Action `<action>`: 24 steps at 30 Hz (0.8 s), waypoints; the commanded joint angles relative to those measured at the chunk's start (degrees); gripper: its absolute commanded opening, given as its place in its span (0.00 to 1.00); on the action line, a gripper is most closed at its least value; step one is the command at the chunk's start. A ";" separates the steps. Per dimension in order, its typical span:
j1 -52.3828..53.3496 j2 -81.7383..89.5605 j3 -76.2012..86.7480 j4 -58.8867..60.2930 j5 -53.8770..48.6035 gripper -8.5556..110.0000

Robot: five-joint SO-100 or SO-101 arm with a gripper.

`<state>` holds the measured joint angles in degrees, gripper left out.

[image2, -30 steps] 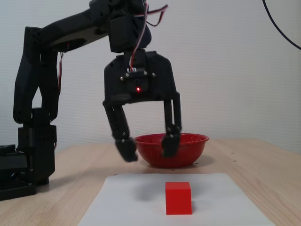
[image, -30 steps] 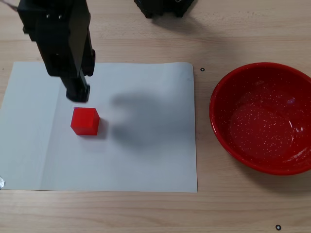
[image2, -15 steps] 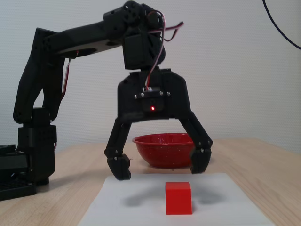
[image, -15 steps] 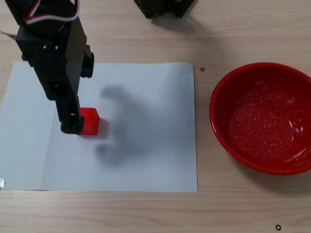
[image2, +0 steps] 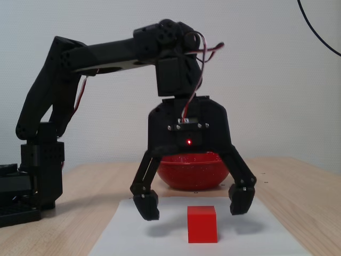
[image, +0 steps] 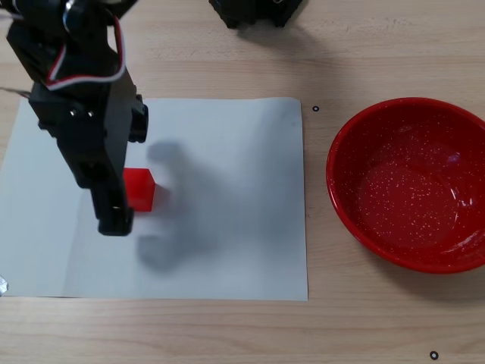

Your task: Grasp the red cube and put it in the red bowl.

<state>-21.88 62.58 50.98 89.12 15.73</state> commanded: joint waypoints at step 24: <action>1.67 -2.02 -11.87 2.11 -1.93 0.48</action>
<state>-21.27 58.36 46.76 90.35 14.41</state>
